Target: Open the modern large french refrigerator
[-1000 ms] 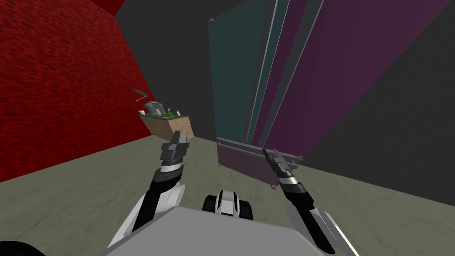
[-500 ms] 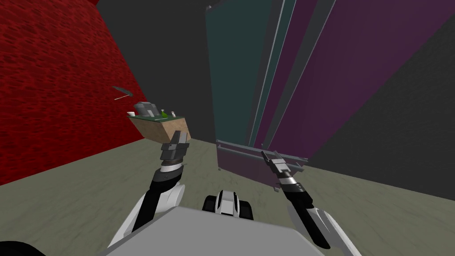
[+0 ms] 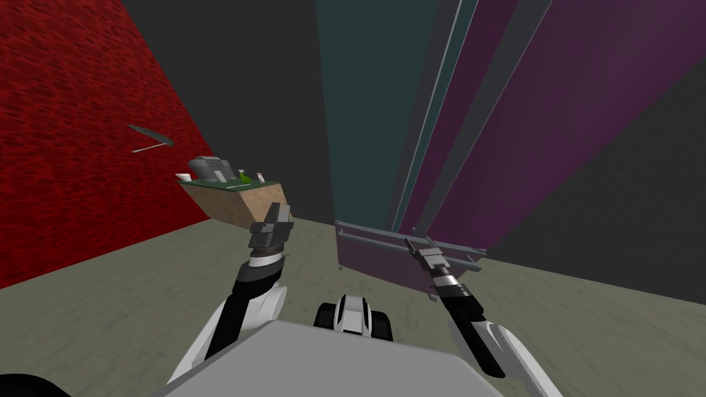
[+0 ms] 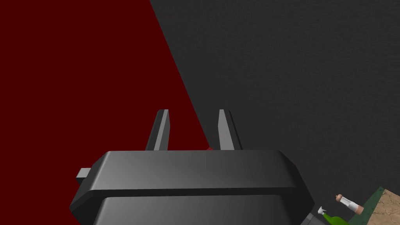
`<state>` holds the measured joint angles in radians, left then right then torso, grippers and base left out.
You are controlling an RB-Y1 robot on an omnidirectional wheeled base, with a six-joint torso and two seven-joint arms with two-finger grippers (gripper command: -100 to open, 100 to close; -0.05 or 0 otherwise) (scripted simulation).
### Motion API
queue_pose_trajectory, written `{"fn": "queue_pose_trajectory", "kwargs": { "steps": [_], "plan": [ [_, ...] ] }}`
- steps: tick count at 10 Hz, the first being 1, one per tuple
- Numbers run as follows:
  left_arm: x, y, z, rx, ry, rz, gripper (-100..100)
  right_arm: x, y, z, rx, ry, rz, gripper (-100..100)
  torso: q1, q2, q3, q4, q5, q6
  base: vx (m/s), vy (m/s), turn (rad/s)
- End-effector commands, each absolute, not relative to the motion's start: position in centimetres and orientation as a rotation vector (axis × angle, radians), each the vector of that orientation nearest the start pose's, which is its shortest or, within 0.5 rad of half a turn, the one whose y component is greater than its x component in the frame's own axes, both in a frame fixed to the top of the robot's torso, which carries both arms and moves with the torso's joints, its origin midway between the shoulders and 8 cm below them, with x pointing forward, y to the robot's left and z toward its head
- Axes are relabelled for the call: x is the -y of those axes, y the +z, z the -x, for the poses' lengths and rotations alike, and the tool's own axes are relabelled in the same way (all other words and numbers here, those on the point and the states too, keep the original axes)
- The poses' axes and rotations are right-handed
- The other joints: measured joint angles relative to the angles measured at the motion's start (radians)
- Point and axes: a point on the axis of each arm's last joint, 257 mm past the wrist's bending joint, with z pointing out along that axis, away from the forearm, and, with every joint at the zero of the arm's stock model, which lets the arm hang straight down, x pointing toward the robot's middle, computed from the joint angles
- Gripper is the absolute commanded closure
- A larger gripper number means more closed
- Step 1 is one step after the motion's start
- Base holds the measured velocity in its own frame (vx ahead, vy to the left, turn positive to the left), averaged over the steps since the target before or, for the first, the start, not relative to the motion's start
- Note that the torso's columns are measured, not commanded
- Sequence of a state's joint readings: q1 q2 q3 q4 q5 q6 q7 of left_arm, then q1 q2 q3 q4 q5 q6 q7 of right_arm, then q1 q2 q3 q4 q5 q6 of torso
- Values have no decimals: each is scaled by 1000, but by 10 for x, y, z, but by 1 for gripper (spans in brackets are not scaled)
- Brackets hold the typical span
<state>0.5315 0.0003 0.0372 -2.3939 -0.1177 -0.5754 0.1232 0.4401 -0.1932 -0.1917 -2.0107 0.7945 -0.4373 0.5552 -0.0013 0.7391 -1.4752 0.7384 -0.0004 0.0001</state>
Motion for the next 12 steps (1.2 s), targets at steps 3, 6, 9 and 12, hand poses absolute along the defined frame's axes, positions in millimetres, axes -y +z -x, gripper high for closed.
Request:
{"fn": "queue_pose_trajectory", "kwargs": {
  "steps": [3,6,9,12],
  "plan": [
    [-267,76,-305,-554,-1331,488,0,319,-158,-413,-1366,-138,292,-100,0,-1,0,0,0,0,107,94,-73],
    [-267,76,-305,-554,-1331,488,0,327,-175,-416,-1401,-225,348,-100,0,0,0,0,0,0,92,88,-76],
    [-267,76,-305,-554,-1331,488,0,337,-197,-418,-1445,-325,402,-100,3,-3,-2,-1,1,0,126,133,-87],
    [-267,76,-305,-554,-1331,488,0,341,-217,-418,-1482,-389,418,-100,-1,1,0,0,0,0,92,97,-77]
  ]
}}
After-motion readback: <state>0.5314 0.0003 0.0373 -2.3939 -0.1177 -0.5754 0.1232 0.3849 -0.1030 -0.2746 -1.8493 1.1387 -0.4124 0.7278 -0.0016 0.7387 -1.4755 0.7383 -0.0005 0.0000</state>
